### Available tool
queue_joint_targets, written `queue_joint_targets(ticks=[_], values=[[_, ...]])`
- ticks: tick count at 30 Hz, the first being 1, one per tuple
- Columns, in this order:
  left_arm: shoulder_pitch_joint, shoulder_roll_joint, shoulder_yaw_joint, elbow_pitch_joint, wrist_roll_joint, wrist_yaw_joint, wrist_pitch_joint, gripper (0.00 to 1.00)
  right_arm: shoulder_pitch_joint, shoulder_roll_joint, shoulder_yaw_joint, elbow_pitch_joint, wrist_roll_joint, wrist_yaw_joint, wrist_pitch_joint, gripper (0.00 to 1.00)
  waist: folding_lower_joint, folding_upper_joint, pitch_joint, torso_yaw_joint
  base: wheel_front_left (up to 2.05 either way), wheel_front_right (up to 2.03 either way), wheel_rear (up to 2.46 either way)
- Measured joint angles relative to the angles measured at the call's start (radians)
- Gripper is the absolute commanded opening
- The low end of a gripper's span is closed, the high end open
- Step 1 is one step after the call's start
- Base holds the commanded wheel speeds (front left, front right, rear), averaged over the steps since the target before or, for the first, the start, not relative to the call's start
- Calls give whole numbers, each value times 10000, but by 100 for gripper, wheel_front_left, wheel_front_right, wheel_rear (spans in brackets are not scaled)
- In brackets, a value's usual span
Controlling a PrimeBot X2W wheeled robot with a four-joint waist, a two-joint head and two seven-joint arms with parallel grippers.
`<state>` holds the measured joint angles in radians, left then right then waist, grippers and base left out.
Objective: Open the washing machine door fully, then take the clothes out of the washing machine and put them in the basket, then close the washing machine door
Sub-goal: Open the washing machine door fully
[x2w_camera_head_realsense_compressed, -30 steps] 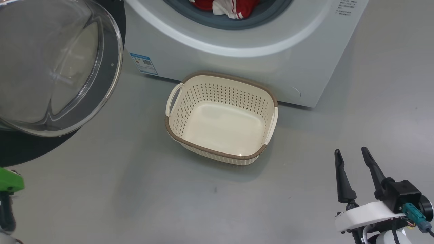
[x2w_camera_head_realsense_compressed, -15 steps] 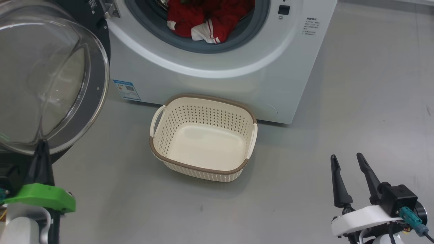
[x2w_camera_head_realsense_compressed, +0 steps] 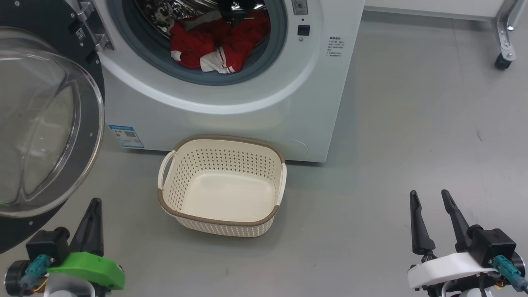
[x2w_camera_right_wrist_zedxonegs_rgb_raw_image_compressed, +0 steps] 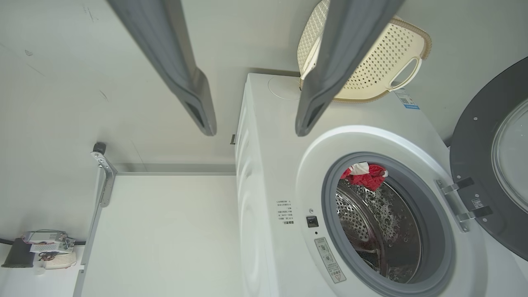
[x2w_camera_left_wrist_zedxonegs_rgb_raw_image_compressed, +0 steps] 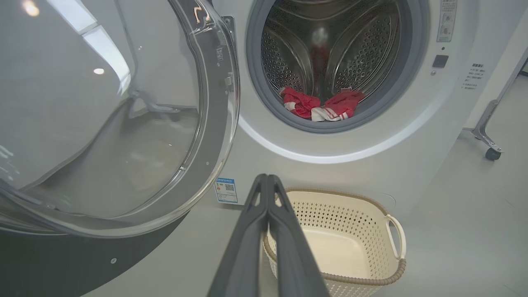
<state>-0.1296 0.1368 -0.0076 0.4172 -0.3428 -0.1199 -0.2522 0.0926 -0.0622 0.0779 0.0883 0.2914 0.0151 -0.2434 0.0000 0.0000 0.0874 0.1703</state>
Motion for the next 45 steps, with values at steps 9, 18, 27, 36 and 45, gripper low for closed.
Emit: queue_joint_targets(ticks=[9,18,27,36,45], values=[[561,-247,-272,-564,190,-2,0,0,178,13,-88,-44,19,0,-35,100,0,0,-196,-506,0,0,0],[633,-489,-401,-1609,276,-10,2,22,254,23,-222,-201,73,-17,-61,100,0,0,-184,-646,0,0,0],[950,-581,-487,-1852,247,-12,0,100,255,29,-238,-249,58,-4,-84,100,0,0,-202,-692,0,0,0],[1143,-596,-545,-1994,148,-13,0,100,262,44,-244,-270,54,12,-84,100,0,0,-265,-720,0,0,0],[1352,-596,-596,-2084,136,-13,0,100,346,52,-244,-270,-21,42,-84,100,0,0,-351,-740,0,0,0]])
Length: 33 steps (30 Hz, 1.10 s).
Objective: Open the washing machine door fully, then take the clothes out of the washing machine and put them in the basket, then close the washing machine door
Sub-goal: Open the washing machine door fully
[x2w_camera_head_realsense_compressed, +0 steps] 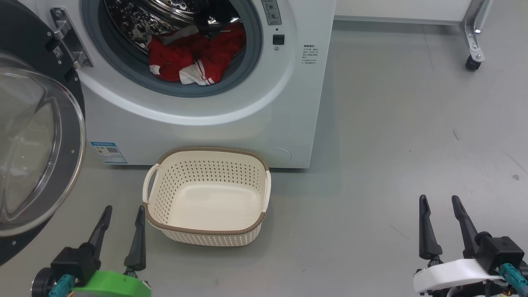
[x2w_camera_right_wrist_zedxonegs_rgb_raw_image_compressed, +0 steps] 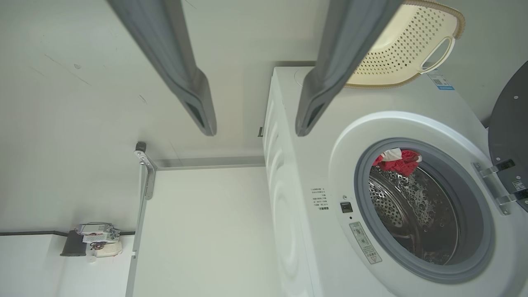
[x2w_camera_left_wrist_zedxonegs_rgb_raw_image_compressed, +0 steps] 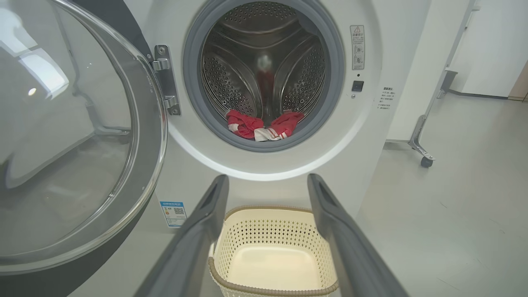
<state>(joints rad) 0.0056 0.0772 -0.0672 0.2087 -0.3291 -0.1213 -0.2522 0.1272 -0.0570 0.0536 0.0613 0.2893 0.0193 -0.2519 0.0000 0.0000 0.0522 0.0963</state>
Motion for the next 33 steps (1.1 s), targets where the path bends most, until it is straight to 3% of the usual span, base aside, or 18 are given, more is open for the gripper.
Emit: queue_joint_targets(ticks=[33], values=[[165,-29,-128,-441,142,-29,0,100,101,67,-63,-56,-63,63,0,100,0,0,76,-14,0,0,0]])
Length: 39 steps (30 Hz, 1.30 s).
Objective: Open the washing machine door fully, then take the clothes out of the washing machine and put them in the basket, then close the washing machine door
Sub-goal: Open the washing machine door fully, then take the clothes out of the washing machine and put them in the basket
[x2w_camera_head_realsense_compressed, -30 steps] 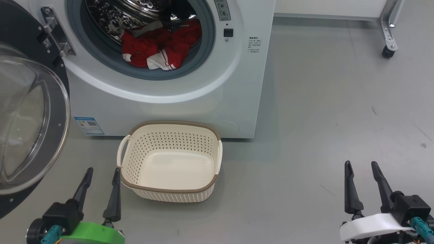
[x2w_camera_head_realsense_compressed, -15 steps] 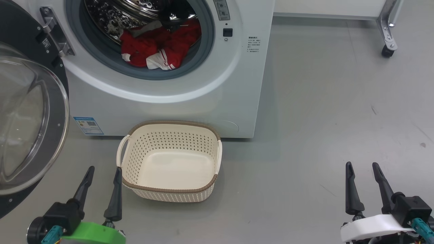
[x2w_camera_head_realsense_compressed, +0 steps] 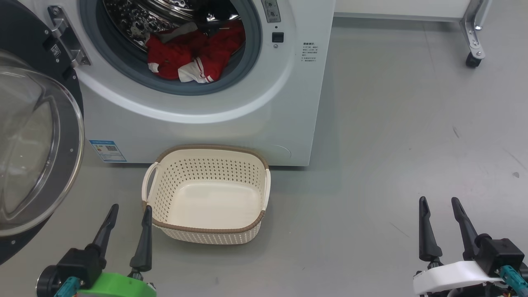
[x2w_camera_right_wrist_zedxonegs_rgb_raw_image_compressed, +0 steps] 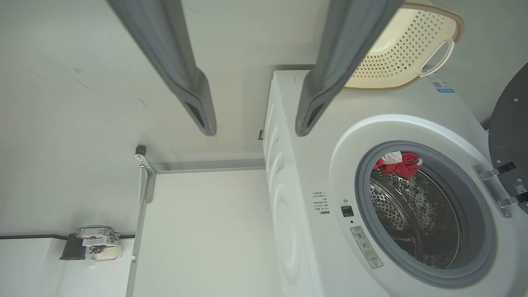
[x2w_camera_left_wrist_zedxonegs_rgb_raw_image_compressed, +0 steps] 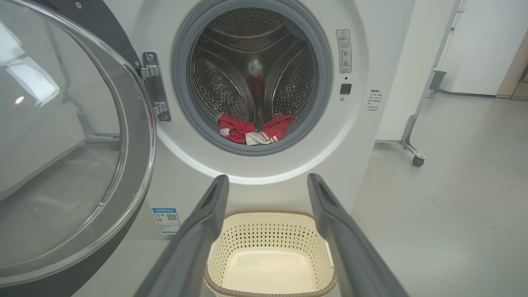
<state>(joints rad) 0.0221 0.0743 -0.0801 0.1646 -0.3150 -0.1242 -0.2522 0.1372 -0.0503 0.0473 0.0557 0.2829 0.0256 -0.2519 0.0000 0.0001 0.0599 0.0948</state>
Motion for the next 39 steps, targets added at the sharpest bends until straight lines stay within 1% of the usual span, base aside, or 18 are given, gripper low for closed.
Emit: queue_joint_targets(ticks=[6,10,20,36,39], values=[[2,-6,-232,-48,-123,0,0,100,0,12,6,0,0,40,0,100,0,0,48,7,0,0,0],[2,-29,-196,-234,-337,0,0,100,0,15,6,-2,0,40,0,100,0,0,87,10,13,-13,0],[2,-27,-96,-351,-347,0,0,100,0,29,21,4,0,81,0,100,0,0,144,24,42,-42,0],[2,-25,2,-385,-357,0,0,100,0,48,17,54,-15,86,0,100,0,0,95,79,98,-98,0],[2,31,81,-383,-142,0,0,100,0,50,17,63,-23,86,0,100,0,0,84,95,136,-136,0]])
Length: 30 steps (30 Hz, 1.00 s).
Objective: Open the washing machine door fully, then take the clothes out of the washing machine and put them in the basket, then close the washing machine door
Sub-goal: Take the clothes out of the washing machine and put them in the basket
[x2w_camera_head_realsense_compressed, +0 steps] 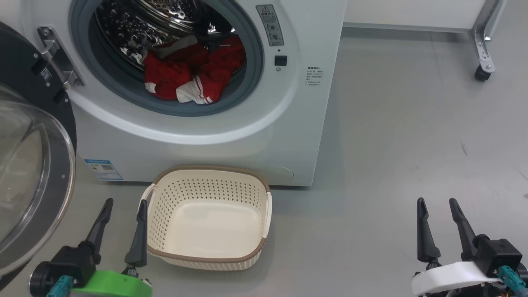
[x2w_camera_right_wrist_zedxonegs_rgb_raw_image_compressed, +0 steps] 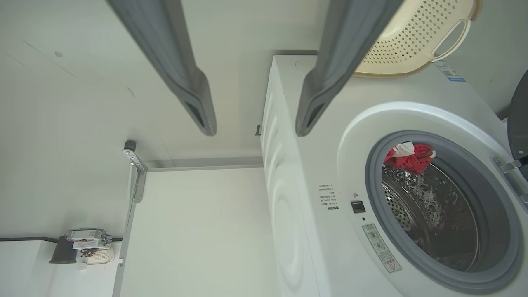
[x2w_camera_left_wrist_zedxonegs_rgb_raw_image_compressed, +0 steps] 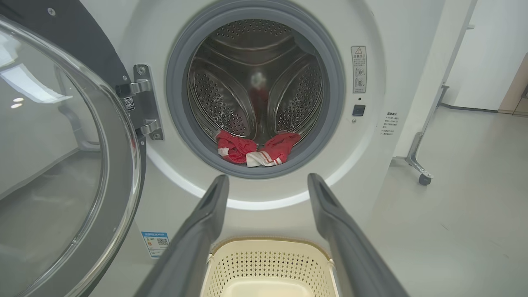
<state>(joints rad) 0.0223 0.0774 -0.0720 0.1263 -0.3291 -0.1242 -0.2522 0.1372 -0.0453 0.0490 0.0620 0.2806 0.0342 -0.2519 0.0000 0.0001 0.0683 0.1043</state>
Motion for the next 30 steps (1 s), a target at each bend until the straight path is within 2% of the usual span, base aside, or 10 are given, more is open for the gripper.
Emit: queue_joint_targets(ticks=[15,30], values=[[0,-56,94,-15,157,0,0,100,0,2,-8,-2,-23,0,0,100,0,0,-24,55,108,-108,0],[0,-65,121,-15,428,0,0,100,-1,12,-4,0,-67,75,0,100,0,0,65,38,48,-48,0]])
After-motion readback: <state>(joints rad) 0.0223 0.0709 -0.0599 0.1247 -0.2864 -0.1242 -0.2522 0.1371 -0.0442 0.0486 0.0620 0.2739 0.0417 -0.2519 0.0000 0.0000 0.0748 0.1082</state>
